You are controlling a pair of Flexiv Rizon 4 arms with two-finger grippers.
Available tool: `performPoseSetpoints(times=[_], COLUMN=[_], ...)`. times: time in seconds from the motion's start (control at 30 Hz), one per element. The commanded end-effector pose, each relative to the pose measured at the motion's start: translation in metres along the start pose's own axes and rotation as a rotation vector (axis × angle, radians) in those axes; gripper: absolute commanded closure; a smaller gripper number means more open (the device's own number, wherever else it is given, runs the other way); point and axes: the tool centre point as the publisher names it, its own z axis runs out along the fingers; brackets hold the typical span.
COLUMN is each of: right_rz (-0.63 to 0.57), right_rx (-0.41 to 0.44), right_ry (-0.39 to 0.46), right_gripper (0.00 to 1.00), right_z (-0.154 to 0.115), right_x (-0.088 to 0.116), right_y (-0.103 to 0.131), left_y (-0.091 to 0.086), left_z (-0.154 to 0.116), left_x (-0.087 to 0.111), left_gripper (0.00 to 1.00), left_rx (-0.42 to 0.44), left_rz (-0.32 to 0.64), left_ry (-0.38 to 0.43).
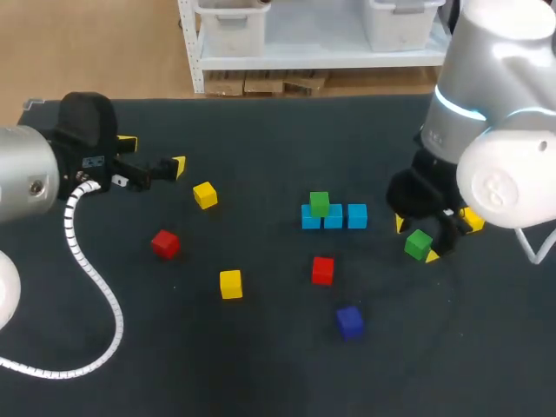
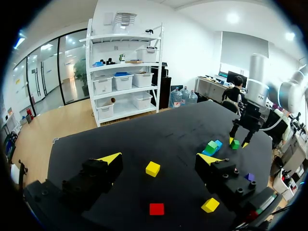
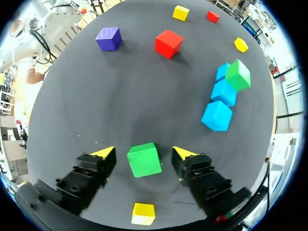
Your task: Place the blue cubes, place green cubes on the blue cubes, place the yellow cubes on the green cubes, then place the red cubes on the yellow cubes, and place purple cube on the red cubes.
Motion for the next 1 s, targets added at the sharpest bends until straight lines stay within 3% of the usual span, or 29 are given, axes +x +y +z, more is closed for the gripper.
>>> performPoseSetpoints(times=[0.03, 0.07, 0.13, 0.17, 0.33, 0.47, 0.7, 1.0], right_rz=[0.004, 0.008, 0.016, 0.017, 0.079, 0.274, 0.393, 0.498], right_rx=[0.023, 0.032, 0.033, 0.033, 0.025, 0.053, 0.004, -0.006], right_ry=[0.001, 0.004, -0.001, -0.003, -0.002, 0.136, 0.113, 0.158], right_gripper=[0.62, 0.67, 0.93, 1.0, 1.0, 1.0, 1.0, 1.0], right_z=[-0.001, -0.001, -0.002, -0.002, -0.004, -0.007, -0.041, -0.067], right_x=[0.002, 0.003, 0.005, 0.005, 0.004, 0.003, -0.018, -0.039], right_y=[0.002, 0.001, 0.001, 0.001, 0.0, -0.011, -0.019, -0.043], left_y=[0.002, 0.002, 0.002, 0.002, 0.002, 0.002, 0.002, 0.002], left_z=[0.0, 0.0, 0.0, 0.0, 0.0, 0.0, 0.0, 0.0], left_x=[0.0, 0.0, 0.0, 0.0, 0.0, 0.0, 0.0, 0.0], left_gripper=[0.0, 0.0, 0.0, 0.0, 0.0, 0.0, 0.0, 0.0], left_rx=[0.007, 0.007, 0.007, 0.007, 0.007, 0.007, 0.007, 0.007], left_rz=[0.001, 0.001, 0.001, 0.001, 0.001, 0.001, 0.001, 0.001], left_ry=[-0.003, -0.003, -0.003, -0.003, -0.003, -0.003, -0.003, -0.003])
